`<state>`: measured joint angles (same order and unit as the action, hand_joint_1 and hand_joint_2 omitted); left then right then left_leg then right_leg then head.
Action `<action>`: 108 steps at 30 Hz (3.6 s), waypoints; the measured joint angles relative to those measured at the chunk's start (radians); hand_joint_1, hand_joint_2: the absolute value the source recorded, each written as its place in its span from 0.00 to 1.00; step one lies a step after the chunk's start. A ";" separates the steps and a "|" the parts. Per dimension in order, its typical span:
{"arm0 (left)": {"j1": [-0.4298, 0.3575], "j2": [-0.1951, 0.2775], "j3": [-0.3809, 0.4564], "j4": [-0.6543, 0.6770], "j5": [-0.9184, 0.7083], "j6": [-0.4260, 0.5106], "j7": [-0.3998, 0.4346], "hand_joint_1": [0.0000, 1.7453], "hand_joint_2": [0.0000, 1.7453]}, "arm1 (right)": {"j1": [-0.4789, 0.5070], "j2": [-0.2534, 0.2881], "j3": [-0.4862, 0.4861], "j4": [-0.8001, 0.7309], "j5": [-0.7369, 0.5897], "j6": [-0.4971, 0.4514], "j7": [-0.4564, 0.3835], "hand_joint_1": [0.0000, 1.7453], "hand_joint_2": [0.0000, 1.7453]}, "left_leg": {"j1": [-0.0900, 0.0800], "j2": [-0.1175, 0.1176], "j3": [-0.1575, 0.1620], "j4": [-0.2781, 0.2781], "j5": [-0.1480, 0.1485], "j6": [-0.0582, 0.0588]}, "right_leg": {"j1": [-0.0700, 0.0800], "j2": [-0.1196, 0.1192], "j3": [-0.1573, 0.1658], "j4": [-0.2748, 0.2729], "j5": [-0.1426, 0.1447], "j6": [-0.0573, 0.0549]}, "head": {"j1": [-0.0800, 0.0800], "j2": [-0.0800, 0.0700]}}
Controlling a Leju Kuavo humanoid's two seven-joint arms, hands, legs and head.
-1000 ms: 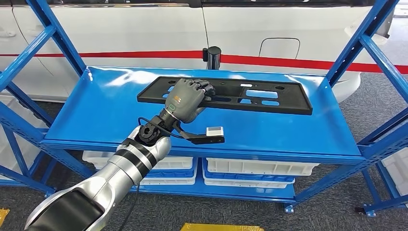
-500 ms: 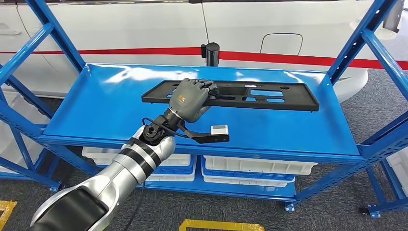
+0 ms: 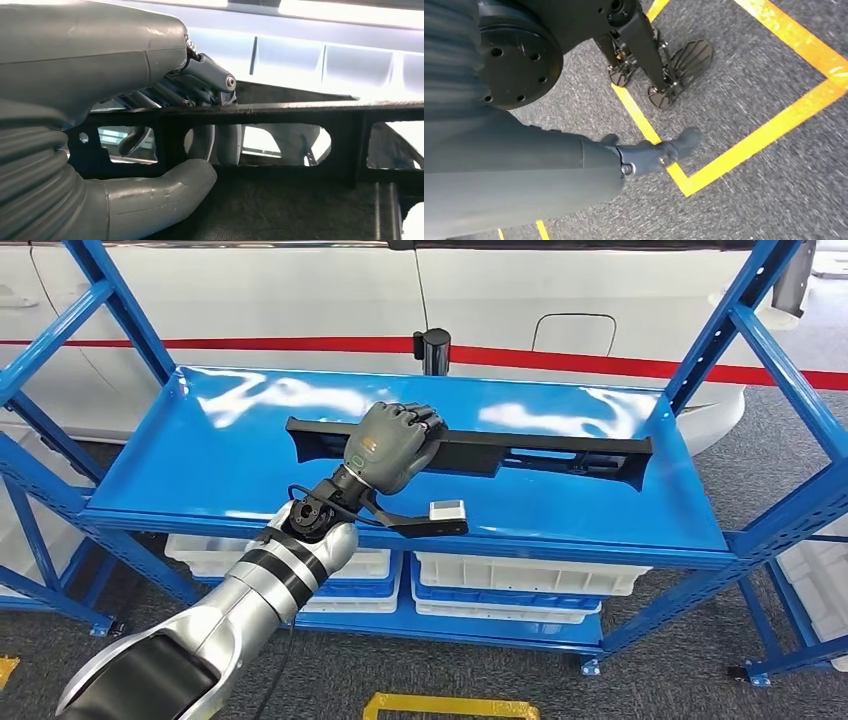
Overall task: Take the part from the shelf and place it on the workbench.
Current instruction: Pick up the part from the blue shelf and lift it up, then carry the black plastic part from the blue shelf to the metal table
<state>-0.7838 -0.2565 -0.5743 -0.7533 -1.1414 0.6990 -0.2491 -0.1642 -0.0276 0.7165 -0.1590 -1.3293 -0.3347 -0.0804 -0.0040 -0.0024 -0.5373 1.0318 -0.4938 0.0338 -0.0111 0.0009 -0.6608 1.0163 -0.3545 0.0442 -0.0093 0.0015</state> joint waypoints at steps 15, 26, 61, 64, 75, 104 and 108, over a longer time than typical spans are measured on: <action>-0.001 -0.001 0.012 0.001 -0.012 0.001 0.001 1.00 1.00 | -0.011 -0.001 0.010 0.001 0.001 -0.001 0.002 0.00 1.00 | 0.001 0.003 -0.097 -0.010 0.101 -0.013 | -0.001 0.004 0.091 -0.006 -0.089 0.010 | 0.008 0.000; 0.010 0.007 0.023 0.001 -0.013 0.000 -0.002 1.00 1.00 | -0.010 0.001 0.014 0.001 0.001 -0.001 0.003 0.00 1.00 | 0.018 -0.002 -0.071 0.100 -0.002 -0.046 | -0.017 0.000 0.038 -0.010 -0.037 -0.021 | 0.003 0.000; 0.008 -0.004 0.025 0.004 -0.040 0.001 -0.019 1.00 1.00 | -0.016 0.007 0.014 0.001 -0.005 0.002 0.005 0.00 1.00 | 0.018 -0.014 -0.038 0.013 0.022 -0.036 | -0.014 -0.001 0.018 -0.008 -0.014 0.013 | 0.009 0.000; 0.006 -0.009 0.025 0.004 -0.039 0.001 -0.019 1.00 1.00 | -0.015 0.007 0.014 0.001 -0.006 0.002 0.005 0.00 1.00 | 0.018 -0.011 -0.060 0.003 0.048 -0.002 | -0.017 0.000 -0.022 0.048 -0.055 0.019 | 0.014 0.000; 0.010 -0.014 0.025 0.009 -0.032 0.001 -0.017 1.00 1.00 | -0.017 0.004 0.014 0.001 -0.008 0.001 0.005 0.00 1.00 | 0.012 -0.005 -0.152 -0.001 0.138 -0.020 | -0.008 0.001 0.122 -0.002 -0.135 0.019 | 0.018 0.000; 0.007 -0.021 0.024 0.024 -0.027 0.001 -0.016 1.00 1.00 | -0.018 0.004 0.014 0.001 -0.009 0.000 0.006 0.00 1.00 | 0.009 -0.002 -0.138 -0.002 0.121 -0.002 | -0.008 0.000 0.096 0.034 -0.129 0.037 | 0.020 0.000; 0.005 -0.022 0.024 0.024 -0.022 0.001 -0.016 1.00 1.00 | -0.018 0.004 0.014 0.001 -0.009 0.000 0.006 0.00 1.00 | 0.009 -0.002 -0.145 -0.010 0.145 -0.028 | -0.006 0.004 0.105 -0.005 -0.107 0.006 | 0.019 0.000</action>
<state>-0.7790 -0.2786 -0.5505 -0.7292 -1.1633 0.6998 -0.2647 -0.1825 -0.0231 0.7309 -0.1583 -1.3381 -0.3346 -0.0749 0.0048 -0.0042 -0.6827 1.0216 -0.3489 0.0058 -0.0170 0.0045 -0.5557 1.0113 -0.4610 0.0499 0.0098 0.0015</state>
